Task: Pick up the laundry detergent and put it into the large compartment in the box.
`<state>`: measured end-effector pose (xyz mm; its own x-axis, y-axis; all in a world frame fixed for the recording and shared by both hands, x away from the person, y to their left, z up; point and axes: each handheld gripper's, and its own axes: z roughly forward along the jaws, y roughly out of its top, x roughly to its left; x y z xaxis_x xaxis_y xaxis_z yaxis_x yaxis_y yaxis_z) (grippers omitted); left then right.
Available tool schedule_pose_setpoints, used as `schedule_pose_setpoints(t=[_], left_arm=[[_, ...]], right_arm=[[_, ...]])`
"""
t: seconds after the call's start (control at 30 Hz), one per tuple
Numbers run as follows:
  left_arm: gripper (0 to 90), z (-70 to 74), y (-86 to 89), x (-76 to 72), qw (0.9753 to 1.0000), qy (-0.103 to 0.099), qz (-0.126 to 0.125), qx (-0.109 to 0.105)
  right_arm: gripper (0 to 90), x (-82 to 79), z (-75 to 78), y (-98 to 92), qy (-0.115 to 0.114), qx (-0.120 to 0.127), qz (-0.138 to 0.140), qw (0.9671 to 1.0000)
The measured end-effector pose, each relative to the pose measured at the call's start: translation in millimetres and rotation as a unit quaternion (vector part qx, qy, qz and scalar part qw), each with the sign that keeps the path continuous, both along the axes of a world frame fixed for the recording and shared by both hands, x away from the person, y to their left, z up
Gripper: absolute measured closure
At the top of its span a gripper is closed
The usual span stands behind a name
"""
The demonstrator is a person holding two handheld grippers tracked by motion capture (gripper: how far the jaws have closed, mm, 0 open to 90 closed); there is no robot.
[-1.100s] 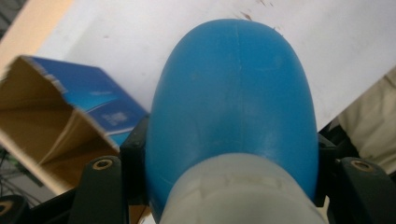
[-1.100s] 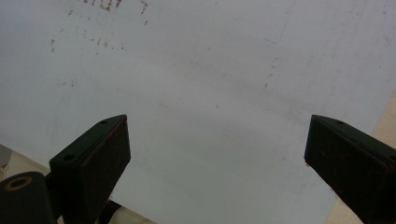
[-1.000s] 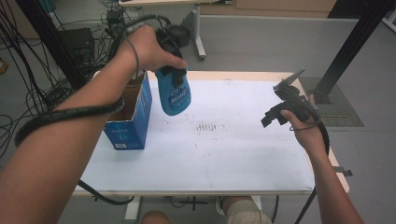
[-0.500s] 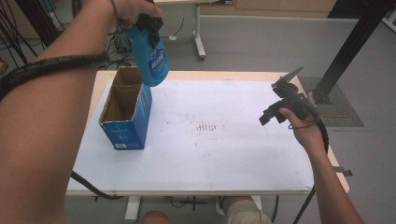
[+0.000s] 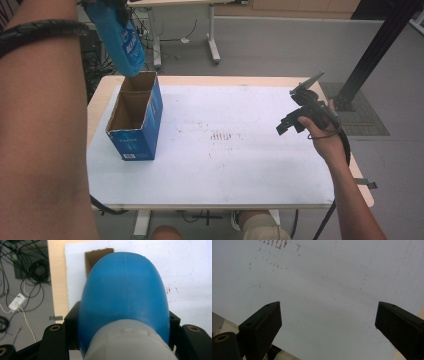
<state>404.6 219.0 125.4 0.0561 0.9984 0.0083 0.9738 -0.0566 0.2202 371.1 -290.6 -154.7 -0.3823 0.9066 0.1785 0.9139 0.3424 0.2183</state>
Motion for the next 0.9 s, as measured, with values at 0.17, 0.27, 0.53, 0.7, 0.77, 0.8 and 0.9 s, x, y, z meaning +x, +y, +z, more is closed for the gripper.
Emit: schedule_pose_setpoints(t=[0.17, 0.27, 0.53, 0.7, 0.77, 0.8, 0.9], left_arm=[[38.3, 1.1, 17.6, -4.3, 0.9994, 0.0, 0.034, -0.007], [38.3, -2.2, 19.4, -5.3, 0.999, 0.002, 0.044, 0.003], [38.3, -13.0, 27.3, -5.7, 0.9982, 0.0, 0.059, 0.003], [38.3, -22.5, 29.3, -2.0, 0.9981, 0.005, 0.061, 0.002], [38.3, -26.9, 30.6, -0.5, 0.9981, 0.008, 0.062, 0.0], [38.3, -29.2, 31.6, 0.2, 0.9981, 0.01, 0.061, -0.002], [38.3, -36.2, 32.7, 2.4, 0.9981, 0.014, 0.06, -0.005]], right_arm=[[6.7, -1.7, 0.7, -1.1, -0.002, 0.001, 0.0, 1.0], [6.7, -2.7, 1.8, -1.2, -0.003, -0.001, -0.003, 1.0], [6.7, -2.5, 1.8, 0.7, -0.004, -0.002, 0.001, 1.0], [6.7, -2.2, 2.3, 3.3, -0.004, -0.004, 0.001, 1.0], [6.8, -2.3, 2.1, 3.4, -0.005, -0.004, 0.001, 1.0], [6.7, -2.4, 2.2, 3.7, -0.005, -0.005, 0.001, 1.0], [6.8, -2.1, 2.6, 4.0, -0.005, -0.005, 0.001, 1.0]])
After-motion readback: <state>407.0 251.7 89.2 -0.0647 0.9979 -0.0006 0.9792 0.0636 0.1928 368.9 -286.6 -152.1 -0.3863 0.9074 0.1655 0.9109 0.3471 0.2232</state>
